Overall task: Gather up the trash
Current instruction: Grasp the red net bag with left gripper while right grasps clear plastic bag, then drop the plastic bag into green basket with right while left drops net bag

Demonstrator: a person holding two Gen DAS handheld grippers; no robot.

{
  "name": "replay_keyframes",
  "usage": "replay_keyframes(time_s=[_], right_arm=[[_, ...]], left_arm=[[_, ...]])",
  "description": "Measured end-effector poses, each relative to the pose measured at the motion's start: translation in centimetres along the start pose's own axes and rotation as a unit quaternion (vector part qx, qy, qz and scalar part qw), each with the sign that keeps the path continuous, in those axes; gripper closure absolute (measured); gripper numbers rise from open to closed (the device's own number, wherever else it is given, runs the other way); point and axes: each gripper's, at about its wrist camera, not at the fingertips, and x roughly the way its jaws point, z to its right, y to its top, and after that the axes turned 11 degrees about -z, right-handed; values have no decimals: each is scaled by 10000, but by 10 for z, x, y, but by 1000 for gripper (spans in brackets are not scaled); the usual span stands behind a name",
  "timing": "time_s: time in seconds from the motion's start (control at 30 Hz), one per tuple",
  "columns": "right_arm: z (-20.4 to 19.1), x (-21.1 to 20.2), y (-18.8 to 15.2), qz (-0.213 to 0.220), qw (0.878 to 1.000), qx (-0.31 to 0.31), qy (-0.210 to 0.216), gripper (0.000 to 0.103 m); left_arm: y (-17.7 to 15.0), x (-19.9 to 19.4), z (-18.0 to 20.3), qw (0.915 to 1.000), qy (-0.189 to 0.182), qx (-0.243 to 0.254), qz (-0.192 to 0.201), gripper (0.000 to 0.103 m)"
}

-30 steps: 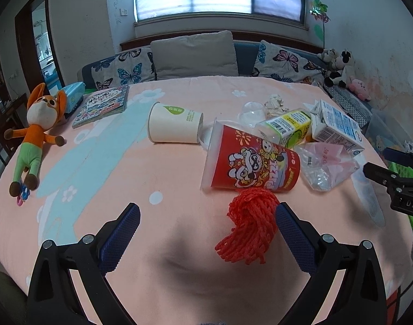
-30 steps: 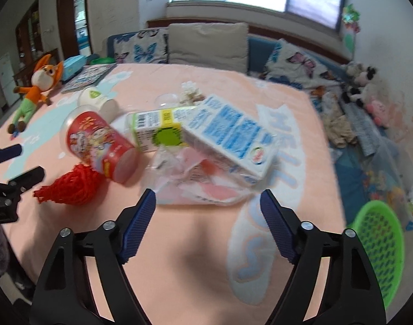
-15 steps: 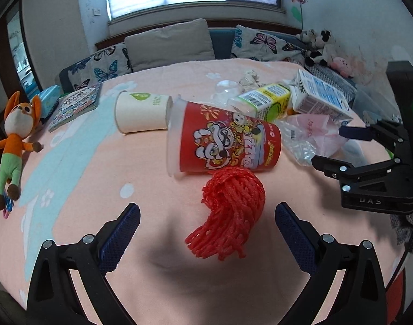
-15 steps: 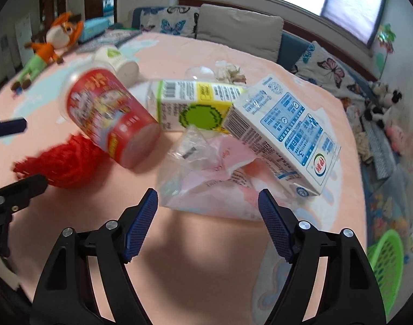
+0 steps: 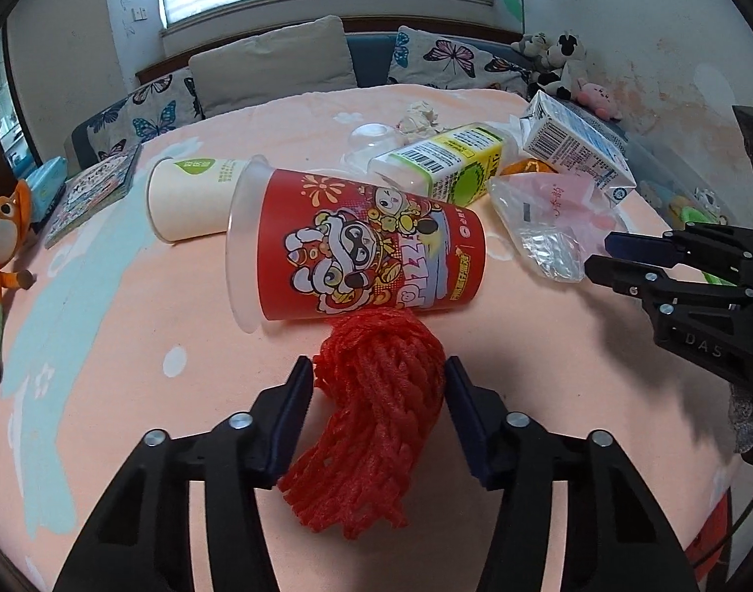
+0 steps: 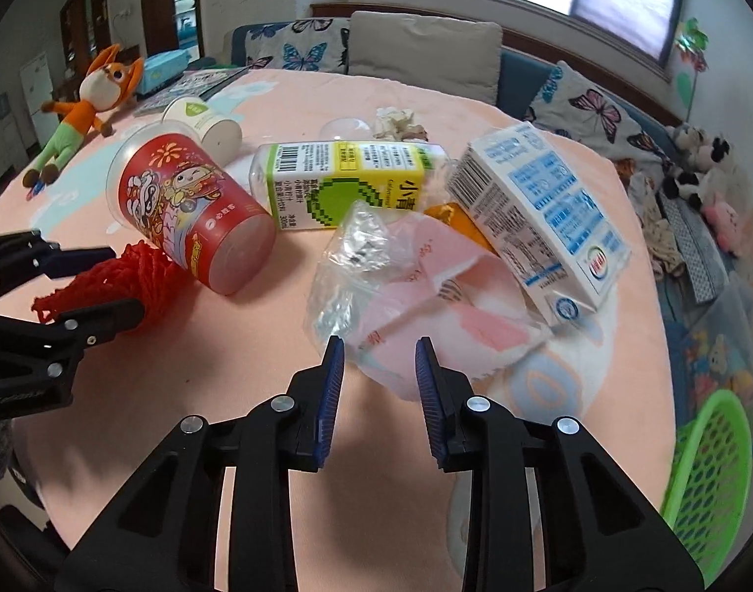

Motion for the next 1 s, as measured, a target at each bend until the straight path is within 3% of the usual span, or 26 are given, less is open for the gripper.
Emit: replay_keyframes(time_s=[0.07, 0.1, 0.13, 0.2, 0.4, 0.57, 0.6, 0.7, 0.83, 0.97, 1.0], right_arm=[[4, -3, -2, 15, 9999, 93, 136, 71], [5, -4, -3, 21, 9998, 129, 159, 64], [8, -5, -4, 32, 9996, 195, 176, 45], [12, -9, -8, 98, 9995, 279, 146, 27], [8, -3, -11, 69, 9988, -232, -435, 24], [-8, 14, 0, 148, 9907, -876, -1033, 24], [-10, 19, 2, 132, 9888, -990, -1111, 27], [-15, 33, 8, 69, 9851, -1199, -1235, 63], [-10, 26, 6, 109, 9931, -866, -782, 84], [-9, -5, 0, 328, 9980, -543, -51, 90], [-10, -13, -1, 373, 9981, -484, 98, 91]], left_arm=[[0, 1, 0, 10000, -53, 0, -23, 60], [-1, 1, 0, 10000, -96, 7, -27, 62], [-1, 0, -1, 9999, -110, 11, -20, 62], [-1, -1, -1, 9999, -120, 7, 1, 62], [-2, 0, -8, 9993, -365, -59, -83, 62], [-5, 6, -10, 9989, -439, -105, -160, 54], [-5, 6, -11, 9987, -465, -121, -171, 54], [-3, 8, -13, 9983, -527, -154, -202, 54], [-2, 9, -16, 9977, -614, -136, -244, 58], [-2, 7, -22, 9972, -688, -148, -237, 70], [-3, 6, -22, 9969, -732, -157, -229, 77]])
